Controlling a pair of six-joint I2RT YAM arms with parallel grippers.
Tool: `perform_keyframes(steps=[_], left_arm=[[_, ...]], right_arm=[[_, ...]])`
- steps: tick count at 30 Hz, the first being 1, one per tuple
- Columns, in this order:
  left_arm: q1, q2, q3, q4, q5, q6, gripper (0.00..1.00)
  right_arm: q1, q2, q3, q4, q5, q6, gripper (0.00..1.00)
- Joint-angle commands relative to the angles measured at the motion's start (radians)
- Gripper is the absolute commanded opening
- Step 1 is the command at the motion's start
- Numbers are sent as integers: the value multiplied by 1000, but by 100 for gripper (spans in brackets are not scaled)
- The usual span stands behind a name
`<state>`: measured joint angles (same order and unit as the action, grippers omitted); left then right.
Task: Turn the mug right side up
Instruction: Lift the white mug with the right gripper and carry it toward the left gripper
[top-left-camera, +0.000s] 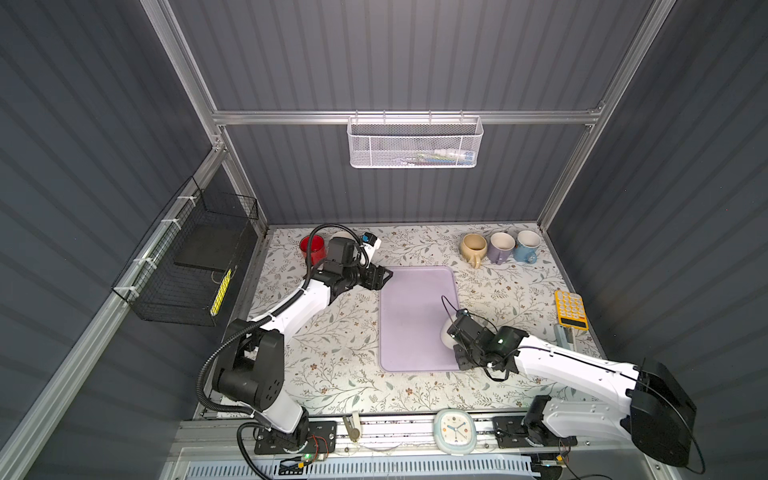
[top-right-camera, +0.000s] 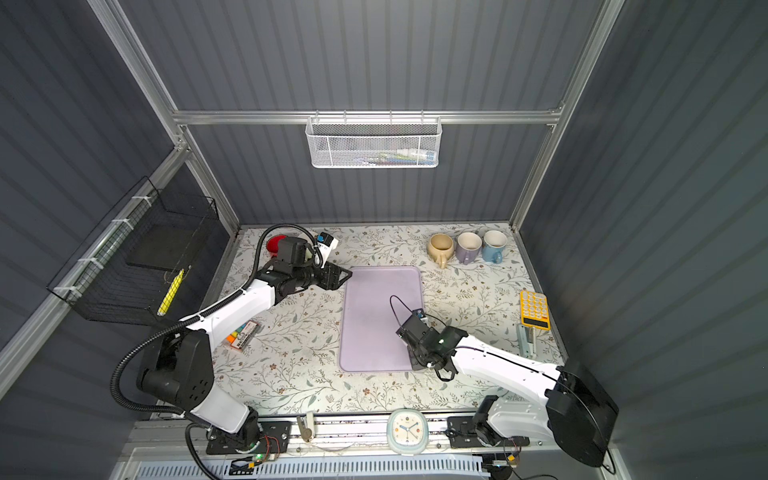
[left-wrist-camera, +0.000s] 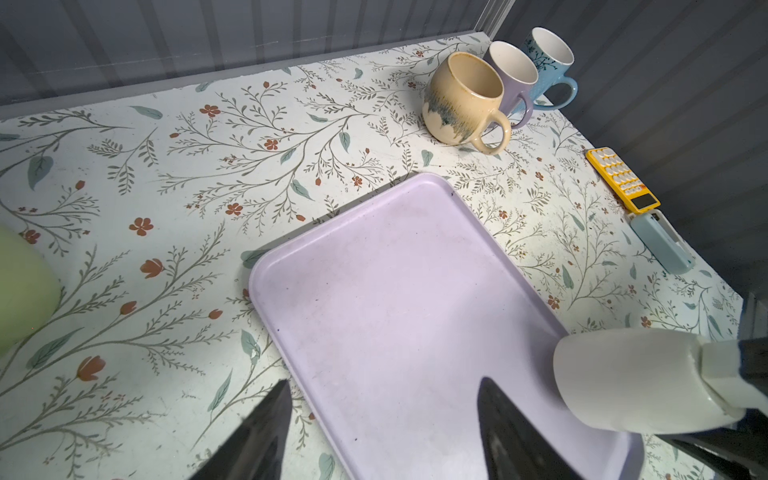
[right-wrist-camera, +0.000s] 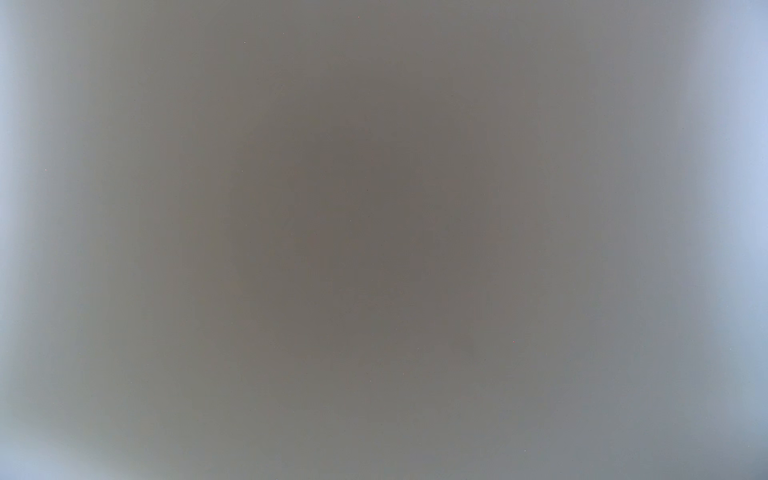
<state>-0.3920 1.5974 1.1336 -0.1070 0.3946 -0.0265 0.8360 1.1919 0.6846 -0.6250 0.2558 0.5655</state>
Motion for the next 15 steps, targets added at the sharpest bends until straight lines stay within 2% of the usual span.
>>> perform_keyframes(steps=[1,7,15], left_arm=[[-1,19,-5,16,24,-3,70],[-1,19,8,17,36,-21,70],[-1,-5,10,19,54,-56,70]], right_arm=[[-54,-40,48,69,-8,-68,0],[-170,-48,88,177,-75,-165,0],[-313,17,162,323,-267,-257,0]])
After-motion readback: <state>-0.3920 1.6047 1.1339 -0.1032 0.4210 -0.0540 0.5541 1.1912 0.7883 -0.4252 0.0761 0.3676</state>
